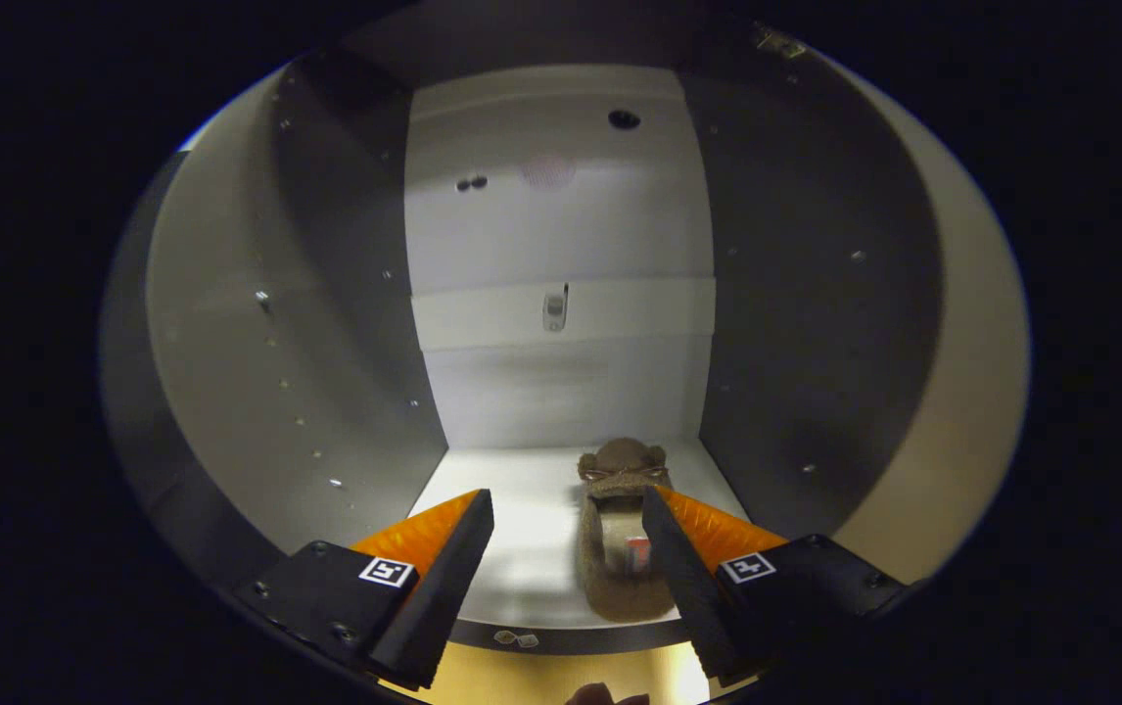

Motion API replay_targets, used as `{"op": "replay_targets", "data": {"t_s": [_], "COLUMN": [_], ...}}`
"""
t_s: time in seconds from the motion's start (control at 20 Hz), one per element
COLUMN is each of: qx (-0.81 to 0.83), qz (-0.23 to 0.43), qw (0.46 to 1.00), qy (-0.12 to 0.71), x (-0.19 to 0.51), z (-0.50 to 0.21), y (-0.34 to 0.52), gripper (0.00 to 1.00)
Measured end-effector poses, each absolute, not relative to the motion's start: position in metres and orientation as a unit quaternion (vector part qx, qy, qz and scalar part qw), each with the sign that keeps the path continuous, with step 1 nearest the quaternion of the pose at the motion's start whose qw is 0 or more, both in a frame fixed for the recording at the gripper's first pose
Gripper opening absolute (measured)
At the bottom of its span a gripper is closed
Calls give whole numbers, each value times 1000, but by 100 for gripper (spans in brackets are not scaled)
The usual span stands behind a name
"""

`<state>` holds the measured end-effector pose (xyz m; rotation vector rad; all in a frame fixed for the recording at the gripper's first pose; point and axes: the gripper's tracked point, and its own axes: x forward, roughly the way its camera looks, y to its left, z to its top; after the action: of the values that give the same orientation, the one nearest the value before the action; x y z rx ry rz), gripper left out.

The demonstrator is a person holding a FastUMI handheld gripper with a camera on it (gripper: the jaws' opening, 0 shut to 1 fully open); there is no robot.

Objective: Open the shoe cabinet door, grab the shoes and put them into the shoe cabinet, then close the shoe cabinet door.

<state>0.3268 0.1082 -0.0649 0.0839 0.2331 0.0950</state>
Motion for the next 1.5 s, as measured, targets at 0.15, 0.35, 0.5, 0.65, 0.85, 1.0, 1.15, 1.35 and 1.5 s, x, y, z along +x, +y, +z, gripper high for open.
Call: {"op": "replay_targets", "data": {"t_s": [0.15,0.35,0.5,0.65,0.85,1.0,1.15,1.35,1.5], "qx": [41,50,56,49,37,35,53,51,51], "qz": [46,49,51,56,54,47,55,61,46], "qw": [995,996,997,997,998,998,997,997,998], "qy": [75,46,32,30,23,17,10,5,7], "x": [280,208,156,115,67,35,4,-28,-48], "z": [-42,-26,-18,-18,-18,-20,-19,-20,-18], "y": [104,98,90,83,66,52,42,18,-9], "gripper": [97,97,97,97,97,97,97,97,97]}}
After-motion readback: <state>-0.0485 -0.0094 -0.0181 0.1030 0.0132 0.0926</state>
